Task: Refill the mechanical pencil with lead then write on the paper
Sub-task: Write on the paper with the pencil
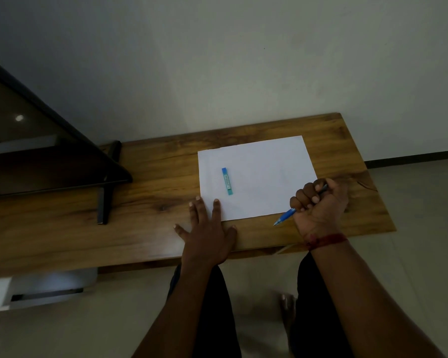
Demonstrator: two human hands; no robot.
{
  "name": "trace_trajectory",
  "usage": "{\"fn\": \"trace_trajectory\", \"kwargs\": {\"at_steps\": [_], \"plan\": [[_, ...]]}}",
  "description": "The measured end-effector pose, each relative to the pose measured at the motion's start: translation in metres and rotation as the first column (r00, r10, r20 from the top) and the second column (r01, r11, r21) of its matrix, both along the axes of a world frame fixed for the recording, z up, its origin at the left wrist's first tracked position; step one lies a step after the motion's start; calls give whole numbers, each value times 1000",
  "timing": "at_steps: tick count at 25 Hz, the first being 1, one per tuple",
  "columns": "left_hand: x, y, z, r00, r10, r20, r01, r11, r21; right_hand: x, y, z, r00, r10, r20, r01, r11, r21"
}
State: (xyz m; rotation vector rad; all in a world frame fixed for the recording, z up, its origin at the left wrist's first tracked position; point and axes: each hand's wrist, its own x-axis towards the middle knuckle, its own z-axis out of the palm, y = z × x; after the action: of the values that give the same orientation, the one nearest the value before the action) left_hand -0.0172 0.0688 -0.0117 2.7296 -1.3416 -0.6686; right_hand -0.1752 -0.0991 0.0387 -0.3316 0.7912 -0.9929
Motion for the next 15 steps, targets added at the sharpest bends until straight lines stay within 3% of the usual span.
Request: {"fn": "trace_trajectory", "kwargs": {"at_steps": [15], "plan": [[-2,-1,5,1000,10,-14,-10,1000,7,0,2,2,1000,-25,0,25,999,21]]}}
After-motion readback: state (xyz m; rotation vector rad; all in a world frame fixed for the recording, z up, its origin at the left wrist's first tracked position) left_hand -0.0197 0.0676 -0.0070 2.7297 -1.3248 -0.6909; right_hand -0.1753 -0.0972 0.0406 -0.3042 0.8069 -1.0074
